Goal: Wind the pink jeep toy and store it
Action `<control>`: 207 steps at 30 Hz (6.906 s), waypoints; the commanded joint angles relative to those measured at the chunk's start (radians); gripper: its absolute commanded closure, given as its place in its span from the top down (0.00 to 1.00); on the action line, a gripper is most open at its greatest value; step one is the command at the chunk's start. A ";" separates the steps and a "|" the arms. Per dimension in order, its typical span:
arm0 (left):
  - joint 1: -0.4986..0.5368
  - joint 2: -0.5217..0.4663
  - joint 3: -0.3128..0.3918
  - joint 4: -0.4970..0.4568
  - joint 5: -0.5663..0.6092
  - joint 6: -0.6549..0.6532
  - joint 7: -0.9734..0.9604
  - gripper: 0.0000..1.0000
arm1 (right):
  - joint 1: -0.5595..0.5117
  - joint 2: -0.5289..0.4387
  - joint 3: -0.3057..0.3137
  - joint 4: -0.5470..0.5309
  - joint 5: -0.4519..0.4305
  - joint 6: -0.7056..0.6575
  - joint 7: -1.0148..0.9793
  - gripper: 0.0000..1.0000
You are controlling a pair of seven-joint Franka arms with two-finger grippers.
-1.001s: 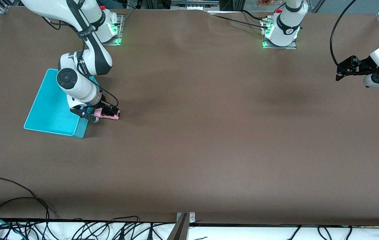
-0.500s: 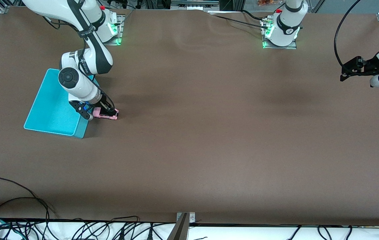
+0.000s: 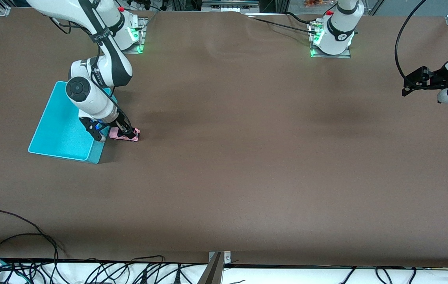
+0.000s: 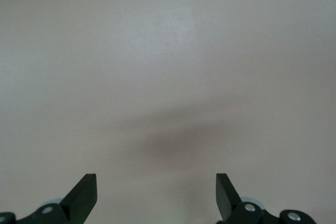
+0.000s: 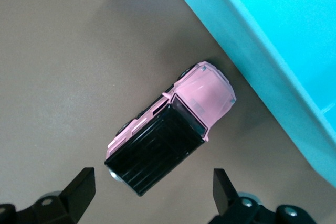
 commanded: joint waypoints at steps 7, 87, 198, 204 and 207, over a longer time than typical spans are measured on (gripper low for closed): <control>0.003 0.017 -0.005 0.033 -0.009 -0.011 -0.009 1.00 | -0.024 0.017 0.002 -0.016 0.016 0.079 0.172 1.00; 0.008 0.017 -0.001 0.036 -0.009 -0.011 0.002 1.00 | -0.040 0.002 0.004 0.007 0.018 0.113 0.261 0.00; 0.006 0.016 0.000 0.037 -0.012 -0.011 0.004 1.00 | -0.142 0.014 -0.357 -0.100 -0.019 -0.166 -1.031 0.24; 0.006 0.017 0.000 0.037 -0.012 -0.011 0.004 1.00 | -0.142 0.014 -0.354 -0.098 -0.019 -0.166 -1.021 0.70; 0.006 0.017 0.000 0.037 -0.012 -0.011 0.004 1.00 | -0.142 0.014 -0.354 -0.100 -0.019 -0.169 -1.021 0.73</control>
